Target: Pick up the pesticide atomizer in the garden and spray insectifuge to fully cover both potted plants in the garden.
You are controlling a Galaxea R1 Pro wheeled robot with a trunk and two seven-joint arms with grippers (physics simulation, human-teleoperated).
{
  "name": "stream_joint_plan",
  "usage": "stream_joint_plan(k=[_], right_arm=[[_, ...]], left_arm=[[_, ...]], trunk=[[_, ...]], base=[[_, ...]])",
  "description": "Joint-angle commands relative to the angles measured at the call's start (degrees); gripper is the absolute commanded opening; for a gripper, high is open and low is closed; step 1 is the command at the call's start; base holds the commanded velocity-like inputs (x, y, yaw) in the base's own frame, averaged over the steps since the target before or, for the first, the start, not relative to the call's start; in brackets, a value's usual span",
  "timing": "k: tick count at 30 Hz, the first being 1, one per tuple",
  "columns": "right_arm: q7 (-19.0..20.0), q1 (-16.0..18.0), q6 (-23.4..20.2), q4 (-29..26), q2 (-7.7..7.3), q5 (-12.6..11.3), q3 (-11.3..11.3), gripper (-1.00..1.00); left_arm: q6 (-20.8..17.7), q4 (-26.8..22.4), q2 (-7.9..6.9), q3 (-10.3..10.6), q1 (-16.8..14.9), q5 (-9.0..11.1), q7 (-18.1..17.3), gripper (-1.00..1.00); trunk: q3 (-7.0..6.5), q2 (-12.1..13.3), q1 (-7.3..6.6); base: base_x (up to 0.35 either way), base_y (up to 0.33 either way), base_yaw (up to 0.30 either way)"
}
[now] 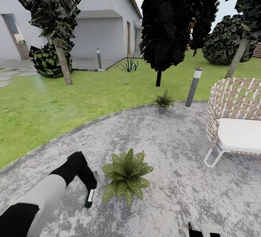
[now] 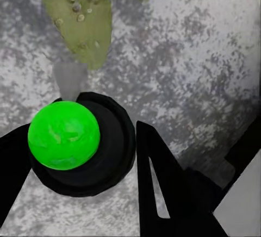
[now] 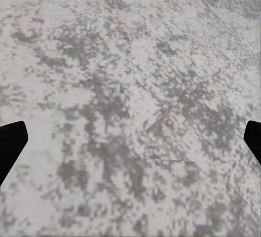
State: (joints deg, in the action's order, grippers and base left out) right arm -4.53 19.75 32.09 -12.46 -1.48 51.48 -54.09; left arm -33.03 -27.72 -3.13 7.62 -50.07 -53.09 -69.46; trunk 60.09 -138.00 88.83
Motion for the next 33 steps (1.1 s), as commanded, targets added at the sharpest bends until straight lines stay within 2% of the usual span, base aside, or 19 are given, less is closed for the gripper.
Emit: stream_joint_plan(k=[1, 3, 5, 6, 7, 8, 10, 13, 14, 15, 16, 19, 23, 24, 28, 29, 31, 32, 33], right_arm=[[-0.36, 0.06, 0.18, 0.08, -0.11, 0.63, 0.35, 1.00], [-0.32, 0.05, 0.17, -0.01, -0.24, 0.59, 4.89, 1.00], [-0.24, 0.05, 0.08, -0.12, -0.27, 0.55, 11.40, 1.00], [0.38, 0.05, 0.03, -0.19, -0.31, 0.52, 14.76, 1.00], [2.03, 0.04, 0.01, -0.36, -0.37, 0.49, 17.85, 1.00], [8.28, 0.01, -0.08, -2.61, -0.41, 0.47, 21.38, 1.00], [17.97, 0.07, -0.94, -7.86, -0.38, 0.35, 22.44, 1.00], [30.69, 1.17, -4.28, -12.84, -0.37, 0.29, 22.69, 1.00], [37.93, 2.23, -5.09, -15.40, -0.37, 0.29, 22.77, 1.00], [43.04, 3.10, -5.40, -17.59, -0.37, 0.29, 22.79, 1.00], [45.72, 3.67, -5.49, -18.81, -0.37, 0.29, 22.80, 1.00], [48.74, 4.82, -5.72, -19.61, -0.37, 0.27, 22.82, 1.00], [49.22, 5.10, -5.81, -19.59, -0.31, 0.22, 23.90, 1.00], [49.24, 5.17, -5.81, -19.60, -0.30, 0.21, 25.04, 1.00], [49.35, 5.50, -5.81, -19.57, 0.32, 0.12, 32.95, 1.00], [51.55, 6.00, -5.81, -19.62, 0.79, 0.09, 35.24, 1.00], [56.47, 7.52, -5.81, -19.69, 1.55, -0.08, 36.31, 1.00], [57.72, 8.11, -5.81, -19.66, 1.84, -0.11, 36.50, -1.00], [58.39, 8.49, -5.81, -19.68, 2.22, -0.15, 36.59, -1.00]], left_arm=[[2.41, -0.08, -0.05, -0.74, 0.03, -0.02, -0.14, -1.00], [4.66, -0.14, 0.04, -1.33, 0.06, 0.06, 0.19, -1.00], [5.17, -1.14, 0.08, -1.58, 0.06, 0.48, 1.46, -1.00], [5.32, -1.71, 0.07, -2.05, 0.06, 1.35, 2.11, -1.00], [5.84, -2.02, 0.03, -3.00, 0.06, 2.63, 2.48, -1.00], [9.81, -1.80, -0.02, -4.64, 0.13, 5.08, 2.74, -1.00], [14.72, -1.67, -0.03, -5.24, 1.30, 6.07, 2.88, -1.00], [17.34, -1.68, -0.04, -5.40, 2.31, 6.83, 2.87, -1.00], [21.11, -1.64, 0.05, -5.41, 3.32, 7.29, 2.91, -1.00], [24.76, -1.59, 0.11, -5.42, 3.95, 7.90, 2.89, -1.00], [26.45, -1.51, 0.06, -5.42, 4.20, 8.67, 2.86, -1.00], [28.22, -1.77, 0.12, -5.39, 5.23, 9.79, 2.76, -1.00], [29.07, -1.86, 0.22, -5.12, 5.55, 9.67, 2.66, -1.00], [29.27, -1.75, 0.21, -5.07, 5.57, 9.61, 2.63, -1.00], [33.86, -1.48, 0.06, -4.69, 5.93, 9.01, 2.32, -1.00], [34.42, -1.47, -0.02, -4.54, 6.75, 7.89, 2.22, -1.00], [34.80, -1.47, -0.03, -4.48, 7.69, 4.64, 2.24, -1.00], [35.11, -1.46, -0.03, -4.48, 7.93, 3.13, 2.28, -1.00], [35.50, -1.46, 0.01, -4.50, 8.13, 2.14, 2.29, -1.00]], trunk=[[0.05, -0.02, -0.01], [0.05, -0.02, -0.01], [0.05, -0.02, -0.01], [0.05, -0.02, -0.01], [0.05, -0.02, -0.01], [0.05, -0.02, -0.01], [0.05, -0.02, -0.01], [0.05, -0.02, -0.01], [0.05, -0.02, -0.01], [0.05, -0.02, -0.01], [0.05, -0.02, -0.01], [0.05, -0.02, -0.01], [0.05, -0.02, -0.01], [0.05, -0.02, -0.01], [0.05, -0.02, -0.01], [0.05, -0.02, -0.01], [0.05, -0.02, -0.01], [0.05, -0.02, -0.01], [0.05, -0.02, -0.01]], base=[[-0.048, 0.000, 0.000], [-0.238, 0.000, 0.000], [-0.309, 0.000, 0.000], [-0.326, 0.000, 0.000], [-0.330, 0.000, 0.000], [-0.334, 0.000, 0.000], [-0.334, 0.000, 0.000], [-0.335, 0.000, 0.000], [-0.335, 0.000, 0.000], [-0.335, 0.000, 0.000], [-0.335, 0.000, 0.000], [-0.258, 0.000, 0.000], [-0.033, 0.000, 0.000], [-0.007, 0.000, 0.000], [-0.001, 0.000, 0.000], [0.000, 0.000, 0.000], [0.000, 0.000, 0.000], [0.000, 0.000, 0.000], [0.000, 0.000, 0.000]])
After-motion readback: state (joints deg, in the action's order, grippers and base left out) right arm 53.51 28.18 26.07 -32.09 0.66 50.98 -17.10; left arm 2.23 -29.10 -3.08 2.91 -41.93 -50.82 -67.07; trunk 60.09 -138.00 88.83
